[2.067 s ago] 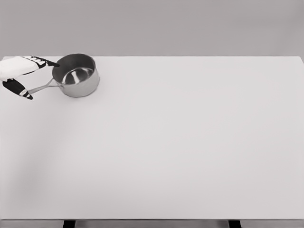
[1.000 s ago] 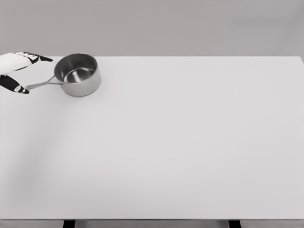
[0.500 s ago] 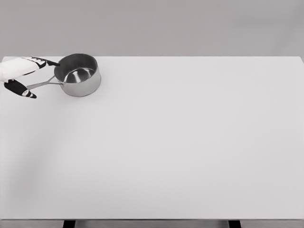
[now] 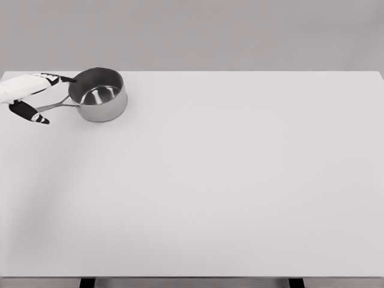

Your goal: Rotate pot handle

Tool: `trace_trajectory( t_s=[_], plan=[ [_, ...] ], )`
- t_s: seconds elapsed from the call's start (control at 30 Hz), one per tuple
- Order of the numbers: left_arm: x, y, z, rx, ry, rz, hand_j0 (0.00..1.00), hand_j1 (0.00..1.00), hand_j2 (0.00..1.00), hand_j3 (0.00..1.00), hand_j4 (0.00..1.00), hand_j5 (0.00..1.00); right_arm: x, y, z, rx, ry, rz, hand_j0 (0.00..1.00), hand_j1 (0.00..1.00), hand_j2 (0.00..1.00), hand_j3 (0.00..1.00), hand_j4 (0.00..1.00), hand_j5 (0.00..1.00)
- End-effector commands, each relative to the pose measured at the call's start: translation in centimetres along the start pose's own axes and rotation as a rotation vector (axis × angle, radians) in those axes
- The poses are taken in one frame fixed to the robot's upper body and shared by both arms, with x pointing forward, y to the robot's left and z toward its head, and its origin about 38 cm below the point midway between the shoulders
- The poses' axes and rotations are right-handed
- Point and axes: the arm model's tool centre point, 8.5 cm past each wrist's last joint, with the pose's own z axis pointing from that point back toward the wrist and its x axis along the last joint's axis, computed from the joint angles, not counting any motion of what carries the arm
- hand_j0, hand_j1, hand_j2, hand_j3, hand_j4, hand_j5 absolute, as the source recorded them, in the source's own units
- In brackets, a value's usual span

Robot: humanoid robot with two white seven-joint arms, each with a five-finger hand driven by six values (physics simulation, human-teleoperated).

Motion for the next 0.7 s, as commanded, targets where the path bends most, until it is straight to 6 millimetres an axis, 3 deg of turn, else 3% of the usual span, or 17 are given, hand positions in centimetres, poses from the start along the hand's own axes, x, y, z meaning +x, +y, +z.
trace_trajectory(
  t_s=[0.0, 0.67],
  plan=[
    [-0.3, 0.3, 0.2, 0.016, 0.009, 0.011, 1.00, 1.00, 1.00, 1.00, 1.00, 1.00, 0.0, 0.0, 0.0, 0.000, 0.000, 0.000, 1.00, 1.00, 1.00, 1.00, 1.00, 1.00],
    [-2.5, 1.0, 1.3, 0.077, 0.074, 0.072, 1.00, 1.00, 1.00, 1.00, 1.00, 1.00, 0.0, 0.0, 0.0, 0.000, 0.000, 0.000, 1.00, 1.00, 1.00, 1.00, 1.00, 1.00]
  ],
)
